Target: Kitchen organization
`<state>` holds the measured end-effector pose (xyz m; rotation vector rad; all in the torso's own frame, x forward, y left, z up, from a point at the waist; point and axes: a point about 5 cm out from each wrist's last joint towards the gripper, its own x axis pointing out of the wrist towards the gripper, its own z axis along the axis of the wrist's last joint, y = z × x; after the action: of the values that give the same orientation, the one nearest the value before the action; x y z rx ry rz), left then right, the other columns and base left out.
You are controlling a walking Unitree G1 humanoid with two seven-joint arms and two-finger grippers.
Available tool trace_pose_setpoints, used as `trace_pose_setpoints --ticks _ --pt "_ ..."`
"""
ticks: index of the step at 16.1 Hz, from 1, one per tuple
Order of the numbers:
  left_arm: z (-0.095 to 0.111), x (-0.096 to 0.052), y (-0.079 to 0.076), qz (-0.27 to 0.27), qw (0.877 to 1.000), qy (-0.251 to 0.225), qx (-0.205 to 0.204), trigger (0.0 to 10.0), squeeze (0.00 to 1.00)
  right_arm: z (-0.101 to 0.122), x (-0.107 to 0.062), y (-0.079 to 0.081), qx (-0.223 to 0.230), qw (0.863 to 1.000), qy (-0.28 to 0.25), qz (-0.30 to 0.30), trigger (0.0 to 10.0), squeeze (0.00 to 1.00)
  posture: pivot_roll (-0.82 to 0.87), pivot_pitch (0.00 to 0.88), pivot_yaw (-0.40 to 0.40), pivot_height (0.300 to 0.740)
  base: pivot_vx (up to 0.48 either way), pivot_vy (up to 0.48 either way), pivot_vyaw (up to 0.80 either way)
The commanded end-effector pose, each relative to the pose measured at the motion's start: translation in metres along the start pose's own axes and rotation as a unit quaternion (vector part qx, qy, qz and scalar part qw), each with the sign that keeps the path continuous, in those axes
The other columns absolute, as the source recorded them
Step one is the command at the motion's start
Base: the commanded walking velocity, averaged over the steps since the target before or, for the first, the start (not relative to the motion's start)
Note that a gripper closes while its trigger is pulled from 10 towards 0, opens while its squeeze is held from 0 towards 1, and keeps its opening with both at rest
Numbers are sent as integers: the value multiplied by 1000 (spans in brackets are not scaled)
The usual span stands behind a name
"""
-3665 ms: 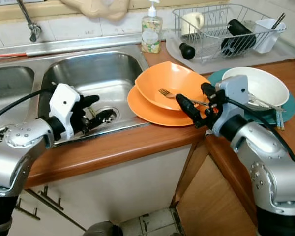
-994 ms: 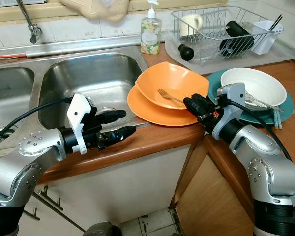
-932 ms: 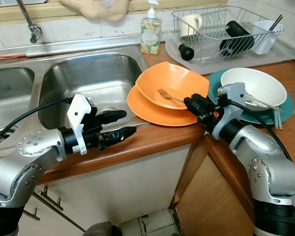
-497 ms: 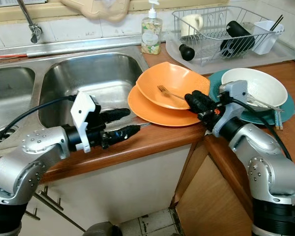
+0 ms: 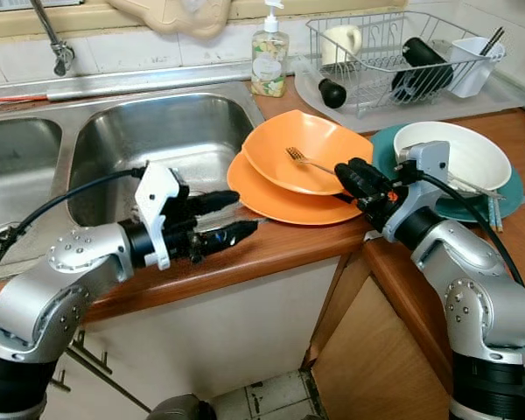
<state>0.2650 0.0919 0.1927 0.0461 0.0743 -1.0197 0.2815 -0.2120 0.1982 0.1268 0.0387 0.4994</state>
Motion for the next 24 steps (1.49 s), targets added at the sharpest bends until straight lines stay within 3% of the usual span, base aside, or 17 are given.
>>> trace_pose_setpoints --ticks 1,10,12,13,14,16,19,23,24 --pt "-1 2 1 5 1000 4 4 10000 0 8 3 1 -6 1000 -9 8 0 0 2 0 5 716 0 0 0" --pt "4 0 9 23 1000 -7 20 10000 0 17 2 1 3 999 -39 -7 0 0 -12 0 26 716 0 0 0" --pt "14 4 12 34 997 -25 64 10000 0 27 4 8 -9 999 -50 10 0 0 -12 0 26 716 0 0 0" --pt "15 4 12 35 997 -26 67 10000 0 28 4 8 -10 999 -51 11 0 0 -13 0 21 716 0 0 0" --pt "25 8 18 49 992 -38 110 10000 0 40 11 19 -32 997 -57 32 0 0 -14 0 20 716 0 0 0" --pt "30 10 22 54 988 -43 140 10000 0 44 16 27 -43 997 -53 46 0 0 -13 0 18 716 0 0 0" --pt "36 18 31 60 968 -31 240 10000 0 44 27 44 -62 995 -30 71 0 0 -9 0 11 716 0 0 0" --pt "39 26 40 59 945 -18 321 10000 0 46 36 67 -75 991 -17 110 0 0 -17 0 19 716 0 0 0" --pt "38 27 41 54 944 -16 326 4471 0 45 36 69 -76 990 -15 114 0 0 -17 0 21 716 0 0 0"
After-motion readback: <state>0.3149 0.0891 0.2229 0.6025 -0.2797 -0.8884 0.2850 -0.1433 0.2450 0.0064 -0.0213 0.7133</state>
